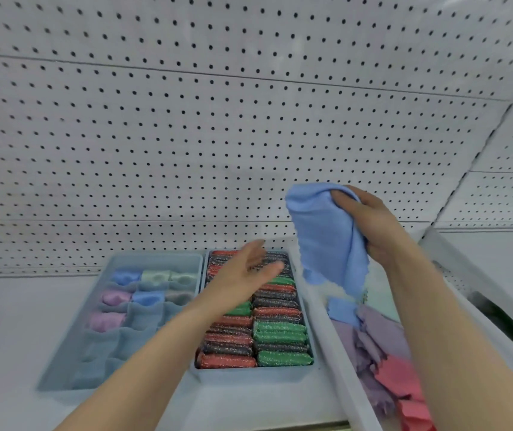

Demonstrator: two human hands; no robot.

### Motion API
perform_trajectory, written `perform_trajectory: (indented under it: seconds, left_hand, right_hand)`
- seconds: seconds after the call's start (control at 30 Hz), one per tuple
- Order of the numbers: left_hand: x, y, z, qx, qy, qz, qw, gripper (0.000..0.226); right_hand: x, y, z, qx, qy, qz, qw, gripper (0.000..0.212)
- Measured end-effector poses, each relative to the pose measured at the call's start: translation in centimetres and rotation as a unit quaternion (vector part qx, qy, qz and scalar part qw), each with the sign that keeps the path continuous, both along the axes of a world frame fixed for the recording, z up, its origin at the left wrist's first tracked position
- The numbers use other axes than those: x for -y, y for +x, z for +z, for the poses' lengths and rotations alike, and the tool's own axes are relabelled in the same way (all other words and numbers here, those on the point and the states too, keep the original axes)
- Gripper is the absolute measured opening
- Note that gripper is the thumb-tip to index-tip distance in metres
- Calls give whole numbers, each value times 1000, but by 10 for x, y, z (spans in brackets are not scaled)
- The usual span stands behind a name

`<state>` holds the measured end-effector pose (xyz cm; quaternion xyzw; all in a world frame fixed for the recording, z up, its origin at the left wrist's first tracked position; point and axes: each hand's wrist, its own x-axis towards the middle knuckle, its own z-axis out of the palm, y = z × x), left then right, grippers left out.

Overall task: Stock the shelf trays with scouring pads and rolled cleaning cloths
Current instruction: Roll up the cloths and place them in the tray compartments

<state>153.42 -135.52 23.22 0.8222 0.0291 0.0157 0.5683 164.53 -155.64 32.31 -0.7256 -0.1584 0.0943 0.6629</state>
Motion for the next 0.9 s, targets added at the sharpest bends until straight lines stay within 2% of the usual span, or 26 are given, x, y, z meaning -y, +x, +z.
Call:
perform_trajectory:
  seconds: [0.07, 0.1, 0.13, 0.2, 0.27, 0.33, 0.43, 0.53, 0.63, 0.67, 0.77, 0.83, 0.9]
  left_hand:
    - [2, 5, 25, 8, -124, 28, 992, 101]
    - [1, 7, 35, 23, -156, 44, 987, 98]
    - [-2, 9, 42, 46, -173, 62, 982, 87]
    - [-9, 10, 55, 100, -183, 104, 972, 45]
    - [-19, 8, 64, 147, -154, 133, 968, 4]
    - [-30, 5, 71, 170, -91, 126, 973, 17]
    - [-42, -3, 83, 158, -8, 51, 986, 13]
    - [-54, -7, 95, 165, 67, 37, 983, 16]
    - [-72, -11, 102, 163, 128, 81, 975, 12]
    - [-77, -12, 102, 157, 143, 92, 973, 11]
    - [-83, -13, 103, 153, 176, 116, 965, 10]
    - [-84, -13, 104, 157, 192, 136, 959, 14]
    - [-90, -14, 106, 162, 210, 152, 952, 15]
  right_hand:
    - [-13, -12, 11, -10, 46, 34, 998, 17]
    - [-19, -17, 14, -12, 61, 50, 997, 17]
    - [-24, -20, 14, -8, 62, 67, 996, 17]
    - [-31, -25, 13, 0, 40, 107, 993, 17]
    - [-35, -26, 9, -12, 11, 165, 986, 25]
    - [-39, -27, 7, -21, -10, 233, 972, 46]
    - [-54, -28, 9, 22, -41, 290, 956, 61]
    - [-72, -30, 16, 75, -95, 264, 957, 38]
    - [-84, -31, 21, 108, -123, 188, 968, 6]
    - [-87, -34, 23, 115, -119, 174, 971, 4]
    - [-103, -48, 27, 148, -171, 188, 956, 28]
    - [-116, -56, 22, 188, -260, 198, 926, 31]
    - [-124, -53, 14, 221, -300, 167, 913, 35]
